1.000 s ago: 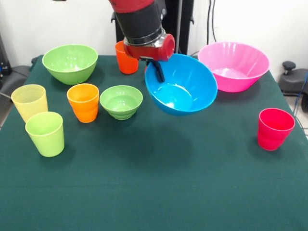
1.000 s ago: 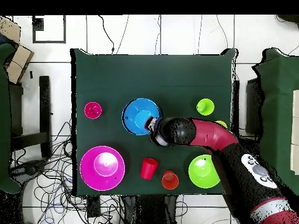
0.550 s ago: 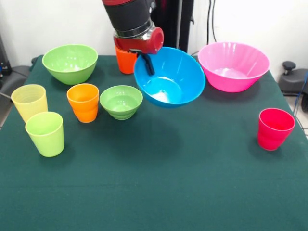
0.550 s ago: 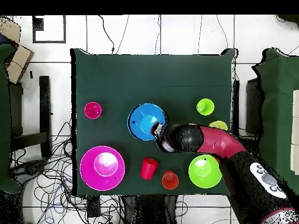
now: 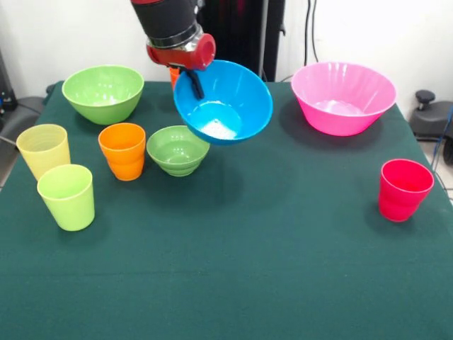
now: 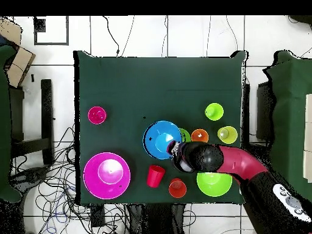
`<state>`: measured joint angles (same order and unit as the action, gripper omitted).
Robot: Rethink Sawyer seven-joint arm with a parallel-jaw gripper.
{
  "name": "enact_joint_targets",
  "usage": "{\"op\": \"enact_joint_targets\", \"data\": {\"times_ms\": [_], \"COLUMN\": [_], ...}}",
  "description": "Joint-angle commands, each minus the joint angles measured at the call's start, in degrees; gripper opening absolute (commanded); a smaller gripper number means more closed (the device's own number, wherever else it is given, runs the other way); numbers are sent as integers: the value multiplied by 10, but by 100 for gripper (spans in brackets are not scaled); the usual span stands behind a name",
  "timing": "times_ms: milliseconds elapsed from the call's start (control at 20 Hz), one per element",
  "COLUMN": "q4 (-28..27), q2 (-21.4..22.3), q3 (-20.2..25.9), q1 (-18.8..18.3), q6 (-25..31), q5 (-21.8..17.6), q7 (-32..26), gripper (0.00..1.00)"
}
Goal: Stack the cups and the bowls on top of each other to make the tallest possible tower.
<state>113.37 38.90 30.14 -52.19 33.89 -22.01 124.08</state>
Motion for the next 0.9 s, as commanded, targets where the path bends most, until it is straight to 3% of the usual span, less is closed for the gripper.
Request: {"op": "enact_joint_targets", "data": {"times_ms": [50,300,900], "q4": [49,57,51], "q2": [19,16,11], "q3": [28,40,81], "q1": [-20,-49,-78], "q6": [-30,-40,-44], "q5": [-55,-65,-55], "q7": [-81,-85,-66], "gripper": [0,0,0]}}
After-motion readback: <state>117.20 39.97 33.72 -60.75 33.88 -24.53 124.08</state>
